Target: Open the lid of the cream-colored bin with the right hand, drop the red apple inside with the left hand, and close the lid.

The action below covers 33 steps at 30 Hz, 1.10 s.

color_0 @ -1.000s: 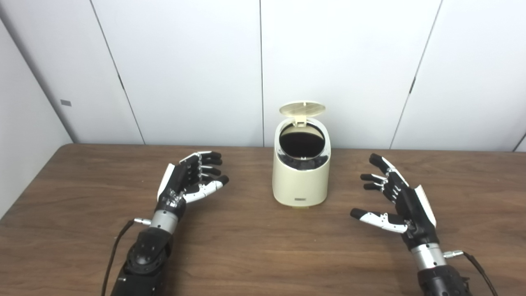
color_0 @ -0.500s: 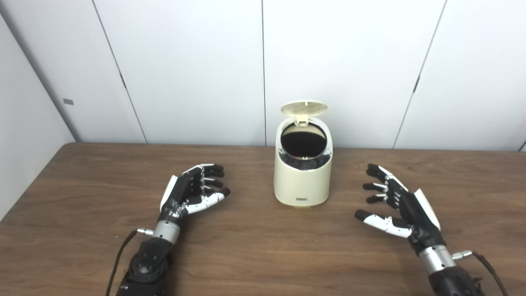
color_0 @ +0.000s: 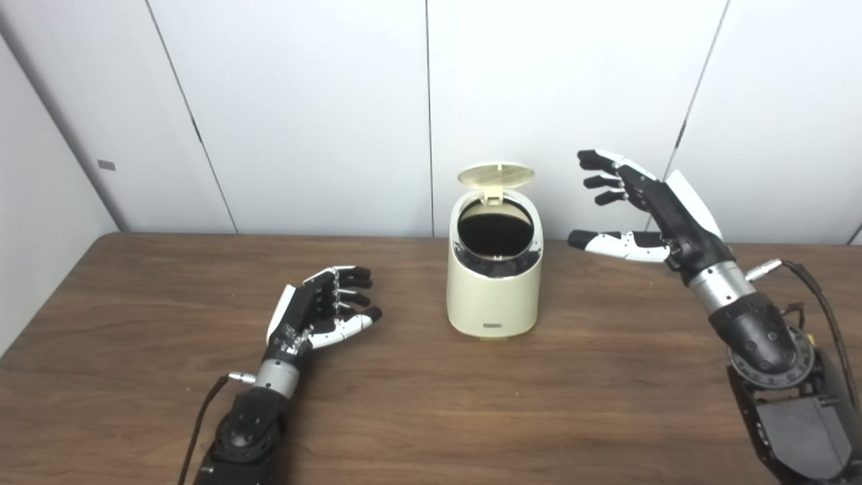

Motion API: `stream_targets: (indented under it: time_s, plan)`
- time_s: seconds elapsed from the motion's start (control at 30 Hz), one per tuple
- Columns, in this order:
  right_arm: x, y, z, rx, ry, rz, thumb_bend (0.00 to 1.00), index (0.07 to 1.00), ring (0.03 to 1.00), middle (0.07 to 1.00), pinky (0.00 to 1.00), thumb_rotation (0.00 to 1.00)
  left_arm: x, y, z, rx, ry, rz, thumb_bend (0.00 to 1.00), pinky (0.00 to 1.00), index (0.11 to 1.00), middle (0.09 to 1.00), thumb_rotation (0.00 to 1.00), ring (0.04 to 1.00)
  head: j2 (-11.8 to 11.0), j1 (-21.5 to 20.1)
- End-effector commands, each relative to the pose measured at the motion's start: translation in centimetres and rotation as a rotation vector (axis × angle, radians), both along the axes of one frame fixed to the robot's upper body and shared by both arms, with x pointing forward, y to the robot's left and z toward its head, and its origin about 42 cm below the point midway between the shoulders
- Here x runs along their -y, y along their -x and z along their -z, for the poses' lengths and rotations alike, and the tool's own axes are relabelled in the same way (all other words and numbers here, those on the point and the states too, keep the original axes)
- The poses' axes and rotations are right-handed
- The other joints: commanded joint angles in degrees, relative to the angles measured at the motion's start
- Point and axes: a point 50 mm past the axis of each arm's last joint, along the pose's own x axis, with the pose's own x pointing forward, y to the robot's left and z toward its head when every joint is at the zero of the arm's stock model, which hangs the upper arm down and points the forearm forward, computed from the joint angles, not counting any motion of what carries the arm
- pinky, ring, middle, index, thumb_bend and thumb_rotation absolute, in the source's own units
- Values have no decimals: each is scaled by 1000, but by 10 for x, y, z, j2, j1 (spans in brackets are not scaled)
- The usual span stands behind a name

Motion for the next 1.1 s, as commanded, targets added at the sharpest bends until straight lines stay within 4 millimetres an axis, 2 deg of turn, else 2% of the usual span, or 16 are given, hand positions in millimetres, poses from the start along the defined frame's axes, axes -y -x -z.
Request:
stream_targets:
  time_s: [0.0, 0.23, 0.33, 0.5, 0.67, 1.07]
  plan:
    - [-3, -4, -48, 104, 48, 0, 623, 847, 786, 847, 654, 491, 2, -1, 0, 29, -1, 4, 607, 486, 683, 682, 0, 600, 0, 1]
    - [-15, -14, -73, 105, 161, -2, 583, 849, 838, 860, 767, 521, 4, -1, -1, 22, -3, -3, 600, 482, 682, 682, 0, 599, -2, -1]
    - [-21, -22, -79, 99, 202, 0, 601, 863, 875, 874, 808, 581, 4, -1, -1, 20, -6, -7, 605, 479, 681, 678, 0, 594, -3, -2]
    - [-30, -31, -89, 82, 248, 4, 615, 868, 918, 900, 808, 598, 5, -1, -2, 22, -10, -8, 603, 487, 680, 678, 0, 591, -3, -2]
    - [-37, -38, -95, 83, 336, 15, 637, 848, 911, 882, 782, 635, 6, -1, -1, 16, -2, -9, 609, 495, 678, 677, 0, 596, -3, -1]
    - [-58, -37, -102, 130, 432, -32, 649, 827, 920, 874, 803, 622, 6, -2, -3, 18, -5, -15, 610, 485, 681, 680, 0, 593, -2, 0]
